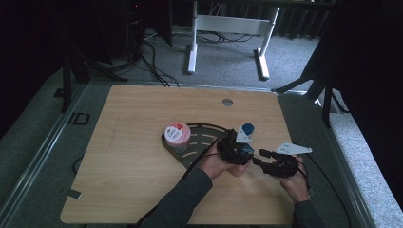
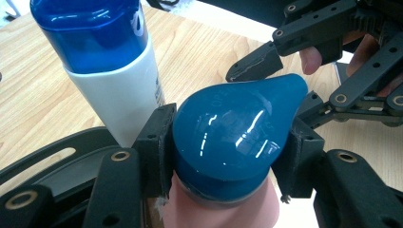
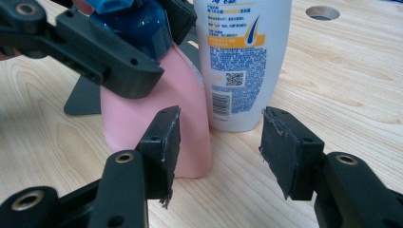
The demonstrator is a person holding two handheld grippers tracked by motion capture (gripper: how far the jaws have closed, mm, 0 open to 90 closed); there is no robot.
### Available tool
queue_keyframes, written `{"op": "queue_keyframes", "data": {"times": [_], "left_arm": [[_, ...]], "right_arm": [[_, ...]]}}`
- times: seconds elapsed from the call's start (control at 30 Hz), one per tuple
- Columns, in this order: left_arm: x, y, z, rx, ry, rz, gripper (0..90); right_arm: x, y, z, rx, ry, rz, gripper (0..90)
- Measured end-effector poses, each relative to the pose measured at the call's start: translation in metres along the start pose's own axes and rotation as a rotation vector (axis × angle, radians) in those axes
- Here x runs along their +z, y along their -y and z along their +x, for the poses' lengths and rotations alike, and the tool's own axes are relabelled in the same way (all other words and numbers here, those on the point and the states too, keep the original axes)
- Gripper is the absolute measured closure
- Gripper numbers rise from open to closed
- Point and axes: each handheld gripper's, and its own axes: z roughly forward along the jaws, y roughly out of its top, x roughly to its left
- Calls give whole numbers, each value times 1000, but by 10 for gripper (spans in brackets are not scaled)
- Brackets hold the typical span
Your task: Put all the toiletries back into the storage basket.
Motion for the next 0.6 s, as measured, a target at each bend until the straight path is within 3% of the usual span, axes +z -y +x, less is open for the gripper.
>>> {"op": "queue_keyframes", "data": {"times": [0.27,0.6], "left_arm": [[1,-1,1,-22,0,-4,507],[2,-3,0,-18,-7,1,519]], "right_arm": [[0,0,0,1,-2,0,474],[-1,0,0,2,-1,-3,474]]}}
